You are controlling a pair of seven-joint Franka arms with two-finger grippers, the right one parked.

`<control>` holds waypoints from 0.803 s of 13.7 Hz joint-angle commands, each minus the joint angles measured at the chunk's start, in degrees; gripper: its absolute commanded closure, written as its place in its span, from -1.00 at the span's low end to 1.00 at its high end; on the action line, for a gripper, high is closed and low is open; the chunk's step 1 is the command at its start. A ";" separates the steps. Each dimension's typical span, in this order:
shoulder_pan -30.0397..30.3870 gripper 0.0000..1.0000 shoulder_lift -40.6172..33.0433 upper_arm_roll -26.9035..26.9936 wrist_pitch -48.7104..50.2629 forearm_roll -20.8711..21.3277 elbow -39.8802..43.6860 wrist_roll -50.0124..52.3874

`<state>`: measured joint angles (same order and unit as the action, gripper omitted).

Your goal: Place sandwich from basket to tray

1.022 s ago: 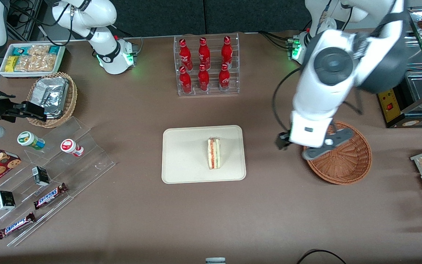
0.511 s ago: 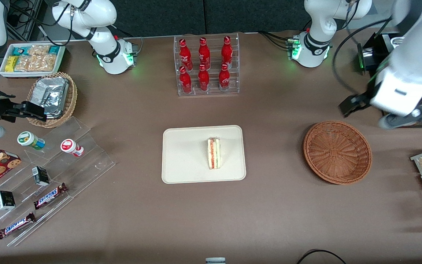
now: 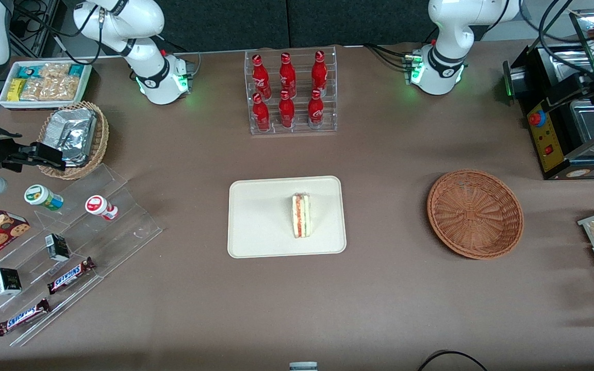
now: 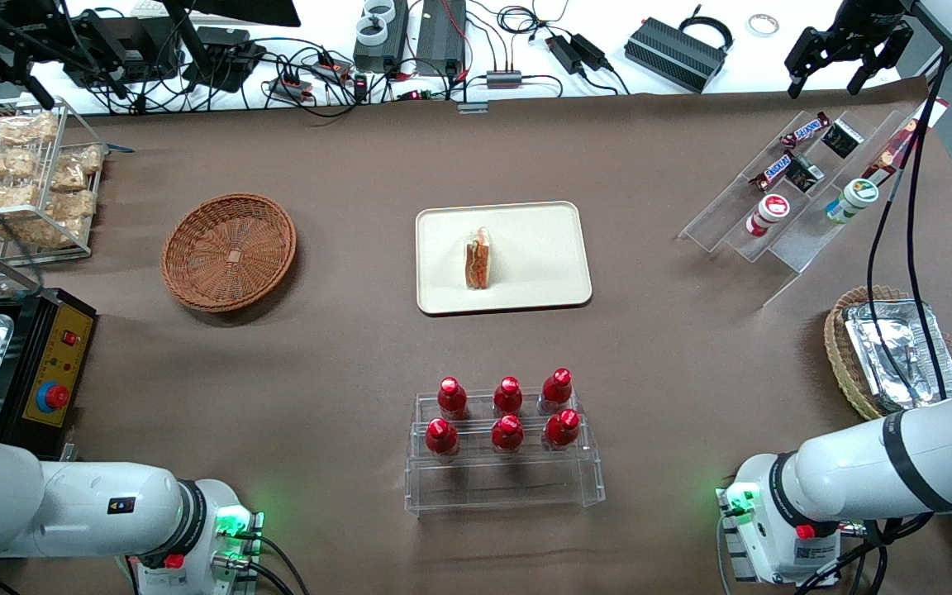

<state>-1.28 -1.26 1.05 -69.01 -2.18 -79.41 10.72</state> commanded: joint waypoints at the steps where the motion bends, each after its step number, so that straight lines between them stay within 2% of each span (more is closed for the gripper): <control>1: 0.23 -0.99 -3.92 -0.79 -0.86 -0.46 -4.52 -0.70; 5: 0.31 -0.99 -4.10 -0.79 -2.18 -0.10 -4.44 -5.69; 11: 0.23 -0.99 -2.44 -0.97 -2.70 0.16 -3.04 -5.89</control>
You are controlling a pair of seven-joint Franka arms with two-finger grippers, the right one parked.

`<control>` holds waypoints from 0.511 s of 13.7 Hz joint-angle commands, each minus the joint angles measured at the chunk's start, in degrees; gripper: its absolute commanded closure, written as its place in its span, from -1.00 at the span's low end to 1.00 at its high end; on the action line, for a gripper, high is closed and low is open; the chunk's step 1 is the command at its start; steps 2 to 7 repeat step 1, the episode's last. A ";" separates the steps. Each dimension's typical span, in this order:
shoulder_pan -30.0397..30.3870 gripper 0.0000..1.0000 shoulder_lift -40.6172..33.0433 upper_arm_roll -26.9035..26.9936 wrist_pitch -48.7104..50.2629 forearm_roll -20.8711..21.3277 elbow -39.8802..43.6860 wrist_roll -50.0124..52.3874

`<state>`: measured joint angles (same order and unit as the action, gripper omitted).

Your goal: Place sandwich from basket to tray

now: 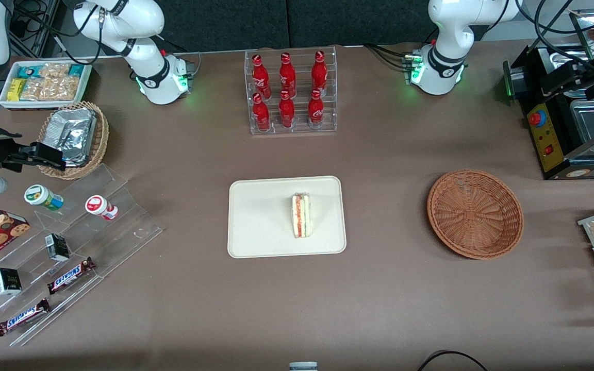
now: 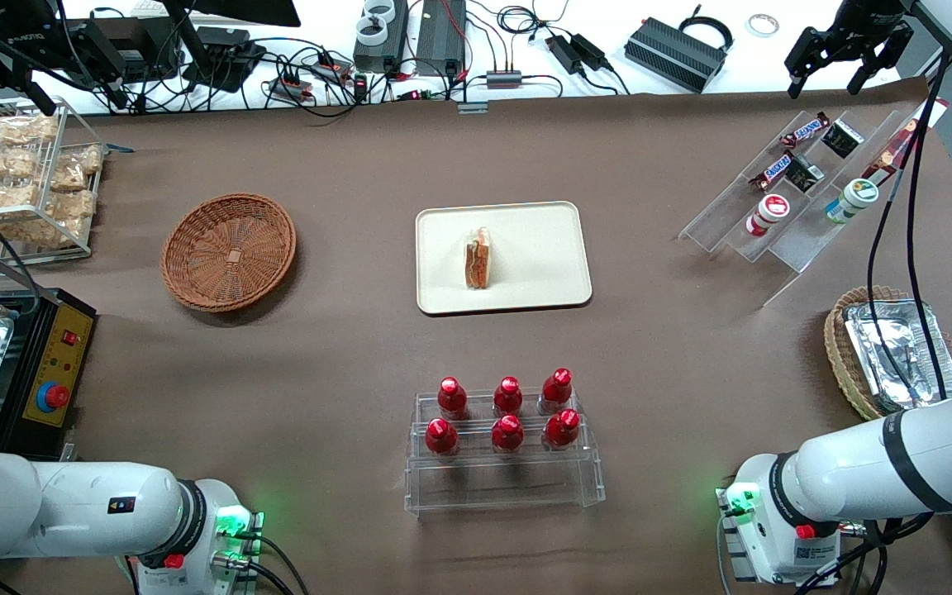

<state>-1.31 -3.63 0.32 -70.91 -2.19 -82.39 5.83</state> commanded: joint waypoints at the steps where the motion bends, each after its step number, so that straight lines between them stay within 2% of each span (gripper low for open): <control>1: 0.25 -0.99 0.98 -0.23 -0.81 0.17 0.38 -1.00; 7: 0.25 -0.99 0.98 -0.23 -0.81 0.17 0.38 -1.00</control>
